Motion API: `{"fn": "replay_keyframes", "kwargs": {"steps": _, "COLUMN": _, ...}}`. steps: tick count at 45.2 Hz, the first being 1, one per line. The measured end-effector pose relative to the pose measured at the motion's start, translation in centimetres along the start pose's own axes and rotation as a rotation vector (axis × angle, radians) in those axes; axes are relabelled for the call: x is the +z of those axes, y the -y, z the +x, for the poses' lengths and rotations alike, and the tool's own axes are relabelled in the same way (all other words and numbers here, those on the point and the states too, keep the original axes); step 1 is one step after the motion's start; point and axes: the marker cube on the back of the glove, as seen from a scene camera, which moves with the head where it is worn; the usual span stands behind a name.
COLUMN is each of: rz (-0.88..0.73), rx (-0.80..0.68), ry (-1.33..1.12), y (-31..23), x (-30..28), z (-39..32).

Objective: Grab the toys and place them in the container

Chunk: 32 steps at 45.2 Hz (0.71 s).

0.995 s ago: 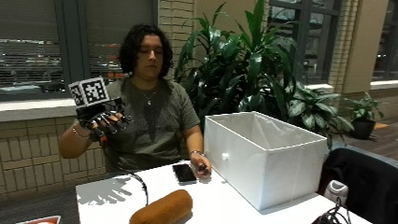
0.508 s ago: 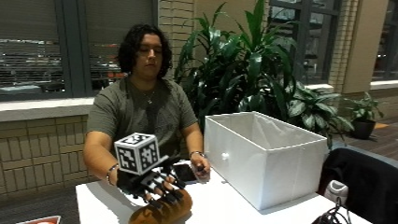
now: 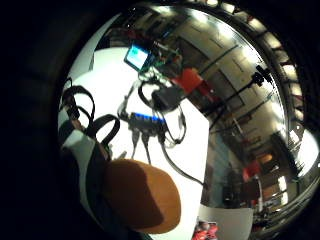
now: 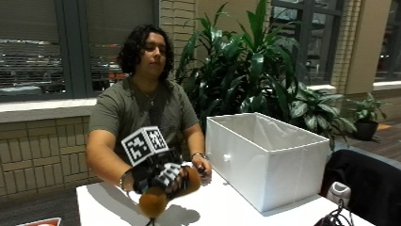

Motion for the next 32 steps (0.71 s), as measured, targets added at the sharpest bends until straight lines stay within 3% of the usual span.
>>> {"fn": "replay_keyframes", "kwargs": {"steps": 4, "rz": 0.149, "rx": 0.008, "ry": 0.106, "y": 4.6, "x": -5.4, "z": -1.1}}
{"fn": "replay_keyframes", "kwargs": {"steps": 8, "rz": 0.251, "rx": -0.09, "ry": 0.219, "y": 10.2, "x": -10.8, "z": -3.3}}
{"fn": "replay_keyframes", "kwargs": {"steps": 12, "rz": 0.223, "rx": -0.208, "ry": 0.46, "y": 14.8, "x": -16.6, "z": -9.0}}
{"fn": "replay_keyframes", "kwargs": {"steps": 17, "rz": 0.137, "rx": -0.15, "ry": 0.636, "y": 21.5, "x": -20.7, "z": -15.1}}
{"fn": "replay_keyframes", "kwargs": {"steps": 26, "rz": 0.065, "rx": -0.366, "ry": 0.546, "y": 29.9, "x": -21.1, "z": -25.5}}
{"fn": "replay_keyframes", "kwargs": {"steps": 32, "rz": -0.146, "rx": -0.403, "ry": 0.462, "y": 32.4, "x": -18.6, "z": -26.8}}
